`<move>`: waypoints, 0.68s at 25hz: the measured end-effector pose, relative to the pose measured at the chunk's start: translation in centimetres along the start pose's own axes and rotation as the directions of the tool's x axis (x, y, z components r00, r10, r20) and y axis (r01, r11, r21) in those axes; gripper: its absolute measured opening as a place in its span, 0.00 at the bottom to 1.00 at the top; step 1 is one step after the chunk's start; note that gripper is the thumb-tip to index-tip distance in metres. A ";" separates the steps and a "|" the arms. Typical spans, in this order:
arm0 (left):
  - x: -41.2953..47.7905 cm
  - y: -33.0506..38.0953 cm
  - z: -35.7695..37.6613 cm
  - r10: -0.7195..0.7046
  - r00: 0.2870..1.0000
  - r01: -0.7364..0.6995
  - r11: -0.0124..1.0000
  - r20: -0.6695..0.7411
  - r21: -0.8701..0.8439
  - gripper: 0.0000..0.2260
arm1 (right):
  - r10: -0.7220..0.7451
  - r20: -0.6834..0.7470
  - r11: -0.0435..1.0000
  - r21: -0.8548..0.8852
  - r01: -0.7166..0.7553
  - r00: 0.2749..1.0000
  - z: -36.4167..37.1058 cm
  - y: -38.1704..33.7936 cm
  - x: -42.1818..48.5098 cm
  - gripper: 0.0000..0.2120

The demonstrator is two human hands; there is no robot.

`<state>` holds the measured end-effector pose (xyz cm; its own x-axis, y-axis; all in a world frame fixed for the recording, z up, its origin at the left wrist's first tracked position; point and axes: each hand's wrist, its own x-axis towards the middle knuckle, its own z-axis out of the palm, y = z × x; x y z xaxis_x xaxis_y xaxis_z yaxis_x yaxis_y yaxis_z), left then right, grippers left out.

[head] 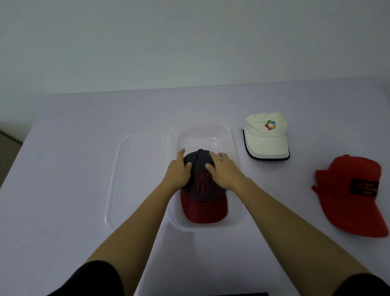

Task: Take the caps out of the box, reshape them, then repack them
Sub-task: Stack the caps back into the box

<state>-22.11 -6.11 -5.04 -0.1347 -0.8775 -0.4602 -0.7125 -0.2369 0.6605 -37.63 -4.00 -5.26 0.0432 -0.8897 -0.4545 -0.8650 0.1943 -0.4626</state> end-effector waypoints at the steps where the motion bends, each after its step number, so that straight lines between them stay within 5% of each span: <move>1: -0.1 -0.1 0.3 0.050 0.999 -0.049 0.998 -0.012 0.038 0.22 | -0.005 0.018 1.000 -0.016 0.005 1.000 0.3 0.0 -0.2 0.31; 6: -0.9 0.7 0.2 0.088 0.996 -0.090 0.978 0.018 0.190 0.20 | -0.074 0.026 0.991 -0.111 0.076 0.997 0.5 -0.2 -1.2 0.34; 9: -1.2 3.0 -0.9 0.120 0.988 -0.096 0.972 -0.099 0.216 0.13 | -0.192 -0.226 0.978 0.033 0.204 0.955 -2.2 0.7 -2.3 0.28; 12: -1.7 6.9 -1.1 0.170 0.974 -0.148 0.978 -0.149 0.146 0.17 | -0.165 -0.449 0.964 0.116 0.241 0.878 -5.6 3.9 -3.3 0.26; 17: -2.9 14.3 4.4 0.343 0.937 -0.340 0.939 -0.066 0.049 0.22 | -0.097 -0.535 0.980 0.095 0.174 0.839 -8.8 10.5 -5.5 0.27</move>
<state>-34.93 -5.09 3.12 -0.3255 -0.9309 -0.1656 -0.6567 0.0966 0.7480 -51.34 -0.67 -0.93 -0.1473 -0.9866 0.0706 -0.7929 0.0751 -0.6047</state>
